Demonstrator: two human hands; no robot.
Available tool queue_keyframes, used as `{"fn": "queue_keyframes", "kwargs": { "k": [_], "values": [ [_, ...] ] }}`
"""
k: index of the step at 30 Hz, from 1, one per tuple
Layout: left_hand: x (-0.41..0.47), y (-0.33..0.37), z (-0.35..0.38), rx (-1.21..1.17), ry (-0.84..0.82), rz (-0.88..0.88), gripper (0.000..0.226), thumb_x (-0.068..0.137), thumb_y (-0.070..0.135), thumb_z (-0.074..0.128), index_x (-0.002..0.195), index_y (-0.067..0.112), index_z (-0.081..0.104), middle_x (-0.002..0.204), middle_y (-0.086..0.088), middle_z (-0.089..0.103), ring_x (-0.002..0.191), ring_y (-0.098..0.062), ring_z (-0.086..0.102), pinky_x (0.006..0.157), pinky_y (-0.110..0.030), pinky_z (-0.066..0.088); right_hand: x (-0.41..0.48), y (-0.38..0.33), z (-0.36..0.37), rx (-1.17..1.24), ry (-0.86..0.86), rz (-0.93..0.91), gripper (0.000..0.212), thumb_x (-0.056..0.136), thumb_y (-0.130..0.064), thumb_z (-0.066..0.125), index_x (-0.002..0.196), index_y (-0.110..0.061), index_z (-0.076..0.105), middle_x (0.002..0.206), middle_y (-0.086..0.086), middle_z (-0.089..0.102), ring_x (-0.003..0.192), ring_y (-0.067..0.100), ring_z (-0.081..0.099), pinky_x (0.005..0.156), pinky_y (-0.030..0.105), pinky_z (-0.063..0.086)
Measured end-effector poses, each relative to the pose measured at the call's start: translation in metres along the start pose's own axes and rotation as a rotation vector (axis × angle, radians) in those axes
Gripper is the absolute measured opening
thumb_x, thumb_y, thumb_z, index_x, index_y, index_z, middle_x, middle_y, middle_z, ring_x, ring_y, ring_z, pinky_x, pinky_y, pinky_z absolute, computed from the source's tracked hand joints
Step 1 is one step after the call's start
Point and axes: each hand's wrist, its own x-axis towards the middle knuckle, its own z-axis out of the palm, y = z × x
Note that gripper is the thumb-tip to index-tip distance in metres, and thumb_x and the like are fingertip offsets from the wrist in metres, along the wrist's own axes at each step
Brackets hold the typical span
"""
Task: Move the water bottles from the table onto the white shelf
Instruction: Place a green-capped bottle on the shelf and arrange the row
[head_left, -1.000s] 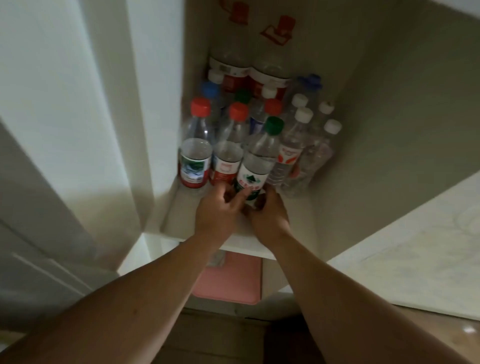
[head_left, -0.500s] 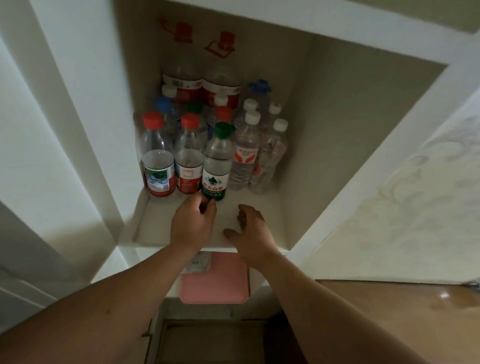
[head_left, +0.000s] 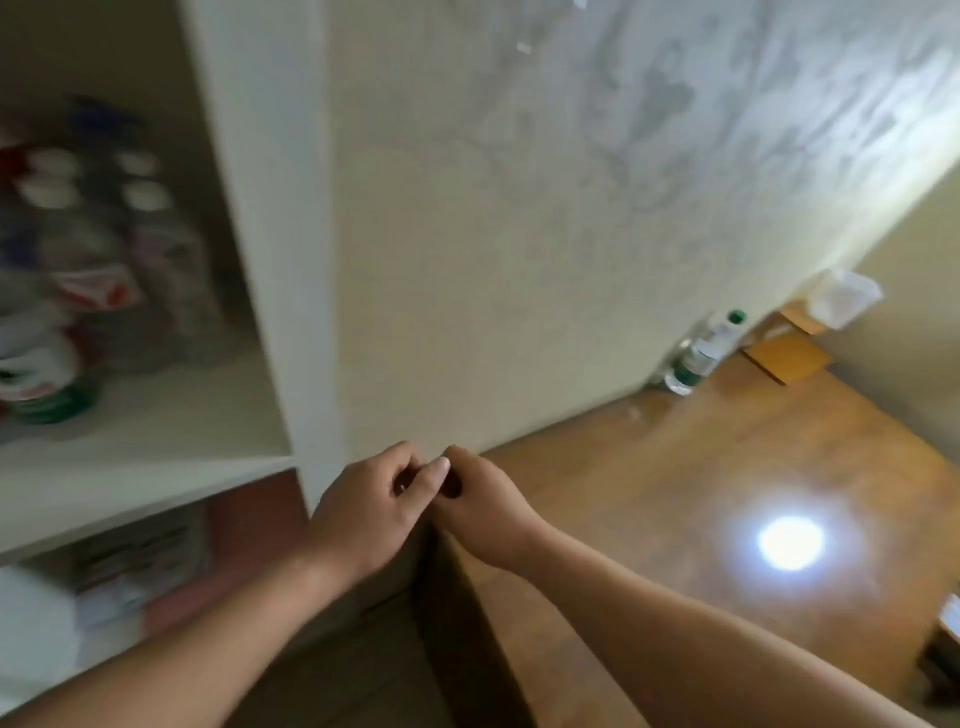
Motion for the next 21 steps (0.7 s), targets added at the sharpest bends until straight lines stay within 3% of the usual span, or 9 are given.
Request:
{"fn": "queue_keyframes", "kwargs": {
  "k": [2,5,9,12,16,21],
  "values": [
    [0.021,0.024,0.048,0.014,-0.128,0.020,0.035,0.103,0.059,0.053,0.087,0.029,0.062,0.076,0.011,0.066,0.071,-0.006,0.063,0.063,-0.026,0.048,-0.002,0.050,-0.037,-0.031,0.056,0.063,0.016,0.099,-0.037,0.069,0.093,-0.025,0.061,0.086,-0.008,0.065,0.072,0.007,0.059,0.062,0.022,0.045],
    [0.061,0.062,0.119,0.036,-0.233,0.024,0.022,0.105,0.054,0.054,0.099,0.034,0.061,0.092,0.013,0.069,0.086,-0.005,0.067,0.073,-0.026,0.058,0.003,0.125,-0.097,-0.016,0.151,0.159,0.022,0.095,-0.033,0.072,0.088,-0.019,0.056,0.081,-0.006,0.061,0.068,0.010,0.050,0.062,0.027,0.042],
    [0.131,0.110,0.224,0.063,-0.278,-0.006,0.018,0.103,0.051,0.060,0.098,0.034,0.061,0.094,0.011,0.068,0.088,-0.011,0.066,0.082,-0.040,0.061,0.011,0.237,-0.177,0.023,0.255,0.282,0.016,0.093,-0.027,0.074,0.091,-0.021,0.059,0.085,-0.006,0.063,0.072,0.010,0.056,0.063,0.026,0.046],
    [0.183,0.142,0.310,0.092,-0.318,-0.061,0.016,0.102,0.045,0.063,0.107,0.030,0.062,0.100,0.009,0.067,0.093,-0.013,0.065,0.088,-0.038,0.058,0.018,0.325,-0.229,0.033,0.283,0.383,0.011,0.095,-0.029,0.072,0.100,-0.024,0.063,0.092,-0.008,0.066,0.080,0.008,0.061,0.068,0.027,0.050],
    [0.251,0.175,0.408,0.087,-0.350,-0.123,0.034,0.102,0.038,0.067,0.130,0.020,0.059,0.111,0.002,0.068,0.099,-0.019,0.066,0.081,-0.031,0.050,0.044,0.416,-0.295,-0.007,0.261,0.431,0.027,0.097,-0.036,0.072,0.118,-0.022,0.065,0.102,-0.008,0.065,0.087,0.009,0.061,0.076,0.029,0.050],
    [0.326,0.205,0.466,0.108,-0.275,-0.153,0.064,0.098,0.033,0.072,0.154,0.021,0.044,0.138,-0.001,0.062,0.118,-0.021,0.063,0.105,-0.033,0.049,0.120,0.461,-0.363,0.044,0.374,0.341,0.061,0.093,-0.045,0.077,0.141,-0.013,0.056,0.127,0.003,0.068,0.116,0.025,0.067,0.090,0.035,0.052]
  ]
}}
